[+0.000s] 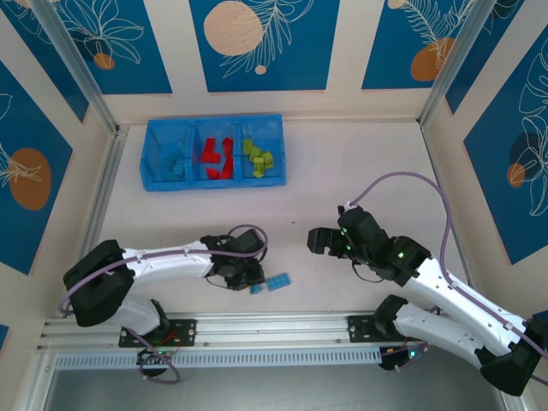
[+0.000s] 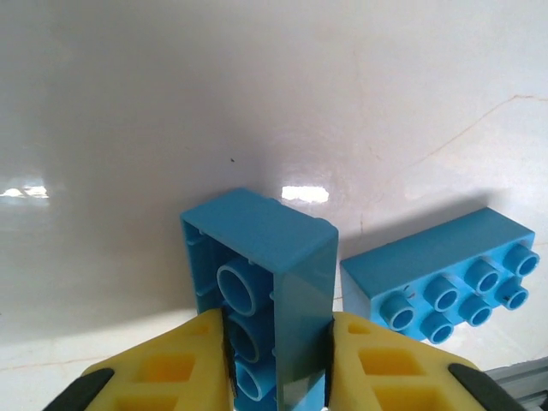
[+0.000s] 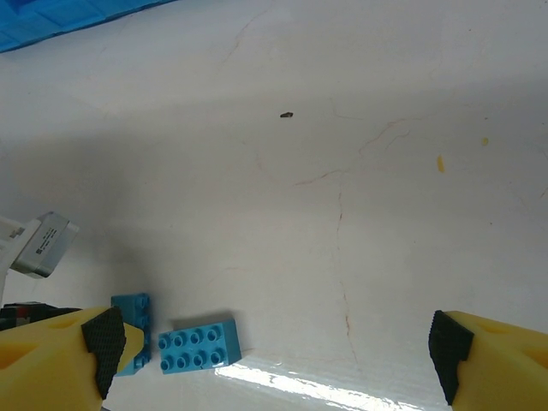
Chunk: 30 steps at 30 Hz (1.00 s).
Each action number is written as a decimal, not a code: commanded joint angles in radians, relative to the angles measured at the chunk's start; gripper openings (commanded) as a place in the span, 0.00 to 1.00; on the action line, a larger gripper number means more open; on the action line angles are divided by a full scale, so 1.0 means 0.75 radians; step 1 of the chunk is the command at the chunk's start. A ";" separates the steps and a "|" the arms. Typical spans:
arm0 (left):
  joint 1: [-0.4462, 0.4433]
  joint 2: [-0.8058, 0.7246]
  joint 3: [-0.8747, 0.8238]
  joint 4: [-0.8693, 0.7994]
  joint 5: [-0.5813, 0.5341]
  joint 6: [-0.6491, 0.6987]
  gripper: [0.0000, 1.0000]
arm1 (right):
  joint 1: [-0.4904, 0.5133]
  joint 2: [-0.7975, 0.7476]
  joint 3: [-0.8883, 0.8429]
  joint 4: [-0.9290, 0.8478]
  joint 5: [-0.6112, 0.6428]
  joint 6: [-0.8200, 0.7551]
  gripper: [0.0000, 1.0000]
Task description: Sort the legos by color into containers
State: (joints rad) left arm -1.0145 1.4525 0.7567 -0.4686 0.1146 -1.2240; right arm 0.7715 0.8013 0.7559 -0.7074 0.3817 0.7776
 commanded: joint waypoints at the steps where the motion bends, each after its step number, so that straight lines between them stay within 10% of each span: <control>1: 0.017 0.042 0.024 -0.165 -0.091 0.092 0.26 | -0.006 -0.019 -0.013 -0.024 0.004 0.025 0.94; 14: 0.035 0.156 0.124 -0.320 -0.234 0.272 0.59 | -0.007 -0.011 -0.005 -0.009 -0.012 0.035 0.94; 22: 0.035 0.212 0.134 -0.318 -0.217 0.316 0.33 | -0.006 -0.008 -0.003 0.006 -0.046 0.024 0.94; 30: 0.170 -0.096 0.185 -0.298 -0.359 0.500 0.20 | 0.074 0.073 -0.094 0.409 -0.610 -0.181 0.94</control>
State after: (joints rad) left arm -0.9424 1.4837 0.8600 -0.7074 -0.0807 -0.9363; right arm 0.7948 0.8341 0.7212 -0.5636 0.1543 0.7147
